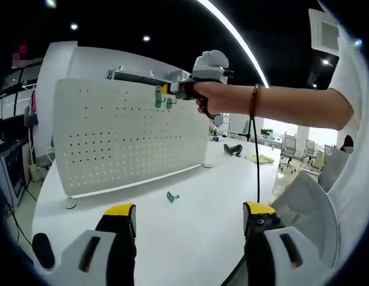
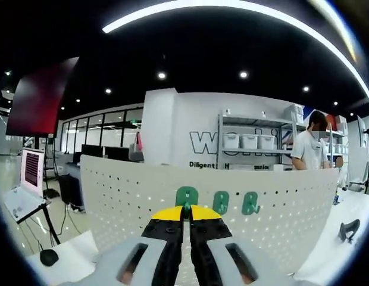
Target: Insert the hook assembly into the mounting plate slot until the hook locks in place.
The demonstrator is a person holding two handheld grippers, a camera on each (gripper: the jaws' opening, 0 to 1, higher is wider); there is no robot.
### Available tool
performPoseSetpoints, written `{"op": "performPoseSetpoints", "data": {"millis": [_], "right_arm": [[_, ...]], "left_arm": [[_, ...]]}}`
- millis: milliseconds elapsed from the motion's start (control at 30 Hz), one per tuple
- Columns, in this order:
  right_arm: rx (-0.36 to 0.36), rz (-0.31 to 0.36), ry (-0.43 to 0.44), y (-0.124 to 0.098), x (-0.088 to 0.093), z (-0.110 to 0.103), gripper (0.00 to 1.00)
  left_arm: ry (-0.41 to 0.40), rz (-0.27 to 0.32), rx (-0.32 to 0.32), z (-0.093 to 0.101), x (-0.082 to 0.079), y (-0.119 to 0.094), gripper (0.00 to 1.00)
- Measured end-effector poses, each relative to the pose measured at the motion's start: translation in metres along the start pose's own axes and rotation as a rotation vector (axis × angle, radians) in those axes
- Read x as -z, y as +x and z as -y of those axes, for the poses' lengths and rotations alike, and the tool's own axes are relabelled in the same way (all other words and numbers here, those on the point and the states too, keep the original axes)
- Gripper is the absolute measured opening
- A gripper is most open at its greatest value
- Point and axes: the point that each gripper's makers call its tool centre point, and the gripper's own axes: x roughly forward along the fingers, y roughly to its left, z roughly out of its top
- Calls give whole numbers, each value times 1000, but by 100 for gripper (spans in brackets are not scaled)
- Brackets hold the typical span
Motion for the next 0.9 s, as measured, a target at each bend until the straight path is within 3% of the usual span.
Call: {"op": "performPoseSetpoints", "data": {"millis": [900], "right_arm": [[15,-7,-44,30,2,-1,2]], "left_arm": [[-6,-16,-5,-9,7,2,74]]}}
